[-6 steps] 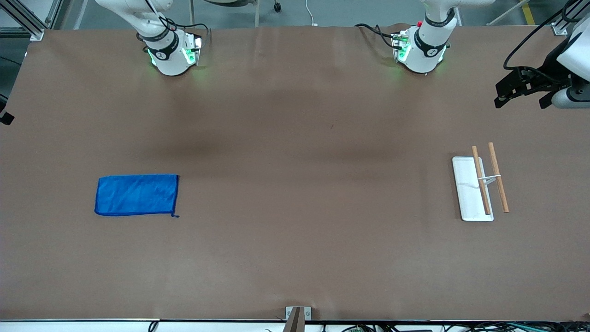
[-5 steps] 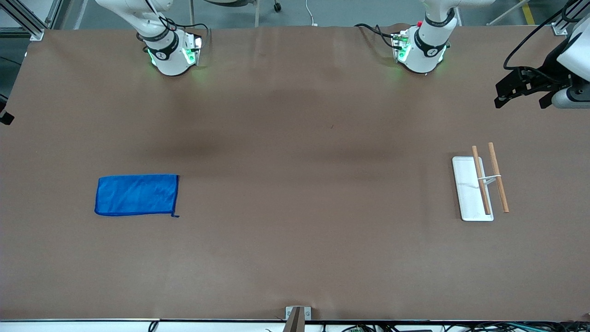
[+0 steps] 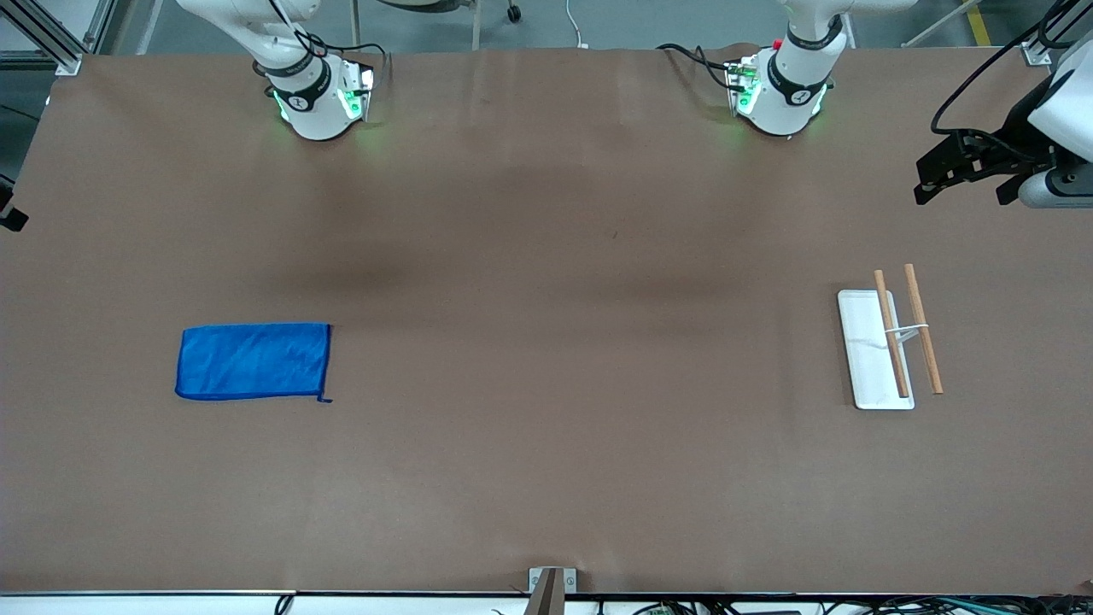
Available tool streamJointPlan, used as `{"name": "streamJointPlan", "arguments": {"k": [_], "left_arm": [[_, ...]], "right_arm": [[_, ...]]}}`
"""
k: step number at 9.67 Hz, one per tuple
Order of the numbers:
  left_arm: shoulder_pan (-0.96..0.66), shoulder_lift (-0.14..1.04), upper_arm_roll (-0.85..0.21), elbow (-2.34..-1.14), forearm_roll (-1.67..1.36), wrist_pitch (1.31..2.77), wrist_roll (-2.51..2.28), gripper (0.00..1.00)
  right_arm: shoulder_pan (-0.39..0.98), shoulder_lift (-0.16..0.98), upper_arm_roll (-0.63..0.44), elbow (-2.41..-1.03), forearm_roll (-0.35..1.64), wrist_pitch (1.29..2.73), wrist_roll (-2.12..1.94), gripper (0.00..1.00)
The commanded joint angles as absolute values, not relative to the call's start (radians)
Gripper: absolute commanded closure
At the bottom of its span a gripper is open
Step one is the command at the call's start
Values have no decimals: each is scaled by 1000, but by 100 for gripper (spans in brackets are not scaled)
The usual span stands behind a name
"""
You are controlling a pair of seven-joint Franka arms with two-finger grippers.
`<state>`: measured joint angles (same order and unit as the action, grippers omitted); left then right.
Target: Right arm passes towel to left arm to hang
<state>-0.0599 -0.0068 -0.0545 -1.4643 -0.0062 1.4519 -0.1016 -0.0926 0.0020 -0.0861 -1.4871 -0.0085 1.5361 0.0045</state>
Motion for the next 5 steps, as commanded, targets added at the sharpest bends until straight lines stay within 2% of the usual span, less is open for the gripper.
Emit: {"name": "streamJointPlan", "arguments": {"k": [1, 3, 5], "left_arm": [[-67, 18, -52, -1459, 14, 1439, -106, 1], [-64, 23, -49, -1459, 12, 1442, -104, 1], [-64, 25, -46, -1456, 14, 1442, -91, 0]], "right_arm": [[-75, 82, -84, -1529, 0, 1586, -8, 0], [-63, 138, -83, -1648, 0, 1725, -9, 0], [-46, 182, -81, -1806, -3, 1947, -9, 0]]}}
